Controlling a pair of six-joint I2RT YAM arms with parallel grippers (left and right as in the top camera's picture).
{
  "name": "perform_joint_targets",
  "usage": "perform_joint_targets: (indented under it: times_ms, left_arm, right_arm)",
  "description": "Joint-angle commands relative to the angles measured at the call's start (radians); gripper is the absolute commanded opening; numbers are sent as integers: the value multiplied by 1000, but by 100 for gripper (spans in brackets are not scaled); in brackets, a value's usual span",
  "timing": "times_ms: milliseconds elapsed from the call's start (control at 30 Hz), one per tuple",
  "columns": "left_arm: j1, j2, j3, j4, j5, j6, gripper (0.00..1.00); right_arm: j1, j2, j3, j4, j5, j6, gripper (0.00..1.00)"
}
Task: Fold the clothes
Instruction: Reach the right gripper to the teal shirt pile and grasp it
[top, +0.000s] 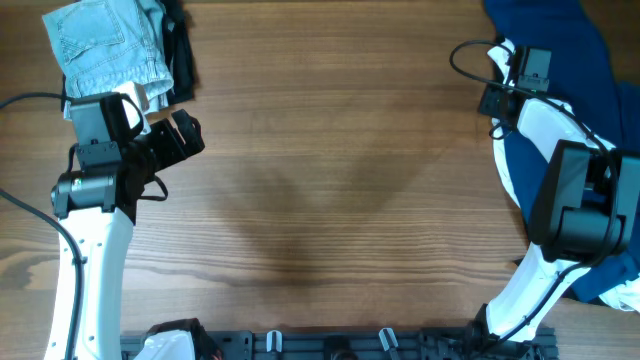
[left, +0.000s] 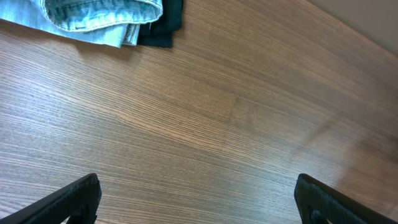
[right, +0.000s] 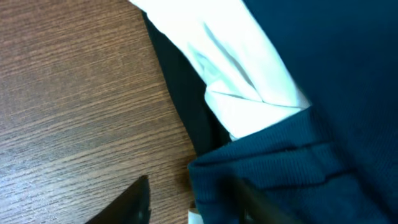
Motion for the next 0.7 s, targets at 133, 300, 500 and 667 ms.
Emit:
perform_joint_targets:
  times_ms: [133,300,500,667]
  left_arm:
    - [3,6,11,11,8,-1,100]
    - [3,6,11,11,8,-1,100]
    - [3,6,11,11,8,-2,100]
    - [3,6,10,6,8,-2,100]
  right_arm:
    - [-3,31,12,25,98,1,39]
    - [-3,61,12,30,97,2,36]
    - [-3,60,12,39,99,1,12]
    - [-3,3,14,30,165,-26,4]
